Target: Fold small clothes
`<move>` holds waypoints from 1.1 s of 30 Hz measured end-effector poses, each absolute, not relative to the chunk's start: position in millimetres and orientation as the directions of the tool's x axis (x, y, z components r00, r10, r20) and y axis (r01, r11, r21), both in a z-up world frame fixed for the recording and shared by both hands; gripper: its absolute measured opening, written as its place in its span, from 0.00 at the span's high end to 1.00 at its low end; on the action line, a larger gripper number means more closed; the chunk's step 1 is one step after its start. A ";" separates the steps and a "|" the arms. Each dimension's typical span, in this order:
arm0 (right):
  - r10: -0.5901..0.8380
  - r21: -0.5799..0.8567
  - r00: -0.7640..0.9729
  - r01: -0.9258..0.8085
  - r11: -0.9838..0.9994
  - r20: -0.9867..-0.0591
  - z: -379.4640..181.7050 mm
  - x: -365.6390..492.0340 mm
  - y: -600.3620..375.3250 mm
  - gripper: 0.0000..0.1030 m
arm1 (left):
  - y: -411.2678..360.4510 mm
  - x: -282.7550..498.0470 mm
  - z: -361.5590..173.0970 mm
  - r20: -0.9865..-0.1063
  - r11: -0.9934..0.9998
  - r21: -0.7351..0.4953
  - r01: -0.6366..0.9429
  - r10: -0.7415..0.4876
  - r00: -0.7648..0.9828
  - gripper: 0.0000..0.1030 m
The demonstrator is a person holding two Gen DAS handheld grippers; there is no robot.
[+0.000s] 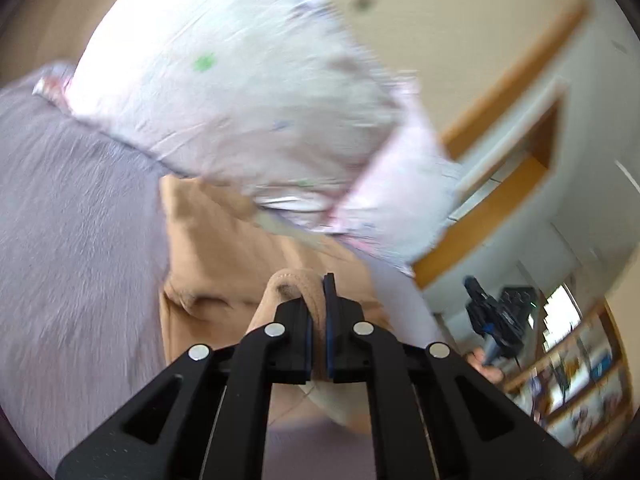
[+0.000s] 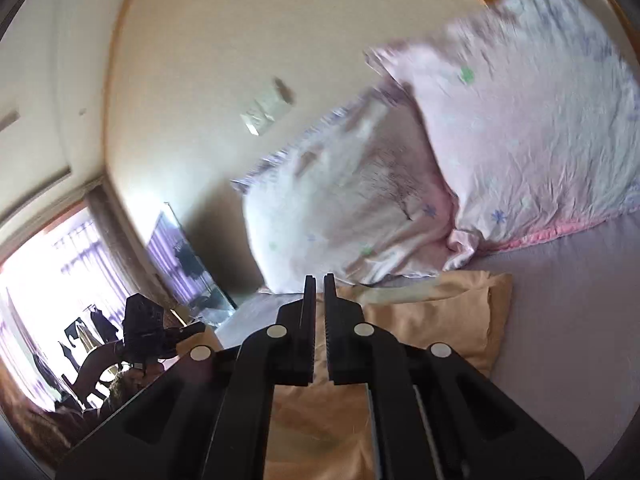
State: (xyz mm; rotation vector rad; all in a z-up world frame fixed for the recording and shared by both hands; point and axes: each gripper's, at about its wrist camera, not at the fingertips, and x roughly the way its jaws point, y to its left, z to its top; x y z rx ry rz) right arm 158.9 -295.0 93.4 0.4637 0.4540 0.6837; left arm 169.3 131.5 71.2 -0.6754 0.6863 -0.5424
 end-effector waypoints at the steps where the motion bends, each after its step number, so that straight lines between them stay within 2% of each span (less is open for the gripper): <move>1: 0.682 0.555 0.670 -0.462 0.692 -0.294 87.2 167.3 -293.3 0.94 | 131.3 180.7 62.2 -0.392 0.633 -0.747 0.204 -0.667 0.633 0.96; 2: 0.700 0.567 0.622 -0.454 0.688 -0.351 76.1 169.8 -289.1 0.93 | 130.9 187.5 54.4 -0.390 0.611 -0.767 0.197 -0.687 0.613 0.96; 3: 0.704 0.546 0.585 -0.465 0.698 -0.403 67.2 165.8 -282.9 0.82 | 130.6 188.7 49.9 -0.396 0.616 -0.761 0.204 -0.690 0.605 0.96; 4: 0.689 0.514 0.570 -0.467 0.720 -0.447 57.6 156.2 -278.1 0.50 | 129.7 188.4 46.0 -0.408 0.634 -0.744 0.210 -0.681 0.608 0.95; 6: 0.668 0.471 0.526 -0.474 0.744 -0.526 45.1 144.3 -269.9 0.19 | 131.2 190.0 40.5 -0.413 0.629 -0.751 0.201 -0.686 0.599 0.95; 8: 0.661 0.462 0.461 -0.478 0.747 -0.592 28.8 135.2 -263.3 0.20 | 135.7 190.5 36.8 -0.398 0.601 -0.777 0.190 -0.702 0.591 0.95; 10: 0.637 0.435 0.420 -0.482 0.760 -0.647 16.1 127.9 -257.6 0.32 | 135.5 189.6 38.2 -0.408 0.616 -0.762 0.198 -0.695 0.592 0.95; 14: 0.614 0.410 0.355 -0.503 0.761 -0.705 -3.0 123.2 -248.9 0.43 | 133.5 190.8 39.0 -0.417 0.625 -0.756 0.193 -0.688 0.593 0.95; 15: 0.614 0.398 0.350 -0.521 0.755 -0.707 -3.2 116.7 -246.0 0.49 | 133.0 192.8 38.4 -0.420 0.626 -0.757 0.188 -0.686 0.594 0.95; 16: 0.622 0.386 0.347 -0.550 0.741 -0.702 -3.3 111.8 -242.3 0.69 | 132.5 193.8 37.7 -0.423 0.627 -0.757 0.185 -0.685 0.593 0.95; 18: 0.633 0.371 0.355 -0.577 0.727 -0.688 -2.5 103.3 -237.7 0.93 | 132.8 194.3 36.7 -0.430 0.632 -0.755 0.176 -0.680 0.594 0.95; 21: 0.628 0.321 0.424 -0.596 0.736 -0.652 17.2 95.2 -237.6 0.94 | 134.3 192.3 41.1 -0.431 0.640 -0.748 0.179 -0.672 0.602 0.95; 24: 0.649 0.308 0.556 -0.587 0.749 -0.520 61.9 100.4 -258.9 0.94 | 139.3 192.7 56.8 -0.411 0.651 -0.732 0.200 -0.656 0.633 0.95; 27: 0.602 0.332 0.702 -0.504 0.797 -0.380 100.8 133.6 -294.5 0.94 | 144.9 208.4 70.0 -0.404 0.672 -0.718 0.183 -0.616 0.677 0.95; 29: 0.512 0.383 0.796 -0.385 0.840 -0.323 109.6 175.1 -318.5 0.94 | 148.9 226.0 73.5 -0.413 0.697 -0.702 0.144 -0.564 0.715 0.95; 31: 0.415 0.418 0.842 -0.259 0.871 -0.343 98.8 219.4 -328.9 0.94 | 153.0 251.2 69.0 -0.427 0.703 -0.706 0.090 -0.523 0.738 0.94; 33: 0.321 0.419 0.833 -0.121 0.900 -0.451 73.0 266.0 -329.4 0.93 | 154.8 289.7 50.8 -0.478 0.687 -0.726 -0.001 -0.504 0.719 0.92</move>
